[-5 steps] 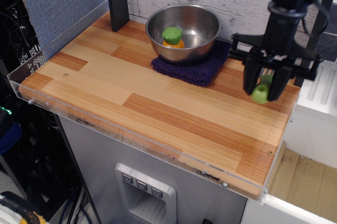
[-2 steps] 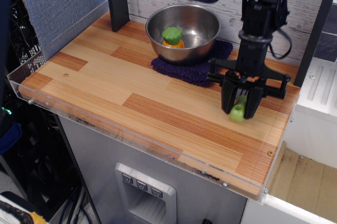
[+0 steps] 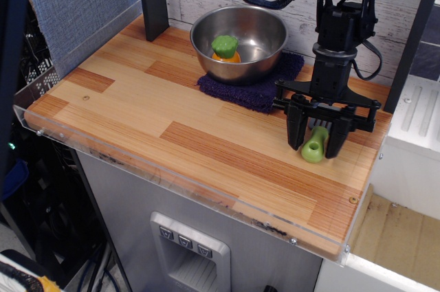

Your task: Move the green handled spatula to the other side of the silver pot.

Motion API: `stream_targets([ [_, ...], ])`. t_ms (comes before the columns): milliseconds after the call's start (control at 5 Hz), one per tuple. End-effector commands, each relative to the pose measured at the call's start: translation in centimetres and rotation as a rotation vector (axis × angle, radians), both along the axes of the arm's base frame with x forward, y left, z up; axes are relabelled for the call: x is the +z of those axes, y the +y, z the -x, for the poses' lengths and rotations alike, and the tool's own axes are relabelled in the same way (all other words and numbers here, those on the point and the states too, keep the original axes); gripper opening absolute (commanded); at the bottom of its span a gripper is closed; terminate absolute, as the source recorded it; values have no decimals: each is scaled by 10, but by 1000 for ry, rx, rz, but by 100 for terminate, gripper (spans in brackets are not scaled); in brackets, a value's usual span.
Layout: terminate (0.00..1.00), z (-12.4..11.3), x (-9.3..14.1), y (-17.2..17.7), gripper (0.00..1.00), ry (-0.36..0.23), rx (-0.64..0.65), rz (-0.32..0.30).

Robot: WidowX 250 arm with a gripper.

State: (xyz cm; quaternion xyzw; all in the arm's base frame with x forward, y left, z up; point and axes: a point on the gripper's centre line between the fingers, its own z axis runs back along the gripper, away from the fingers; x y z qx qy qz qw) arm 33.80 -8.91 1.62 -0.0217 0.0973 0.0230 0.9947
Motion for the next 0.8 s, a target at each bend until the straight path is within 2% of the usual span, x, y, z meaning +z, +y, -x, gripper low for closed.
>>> stream_targets([
  [0,0,17,113,-2,100,-299,-61,13],
  [200,0,33,155,14,100,-404,-56,7],
  [400,0,35,160,38,100,-414,-47,-11],
  [600,0,35,160,38,100,-414,-47,-11],
])
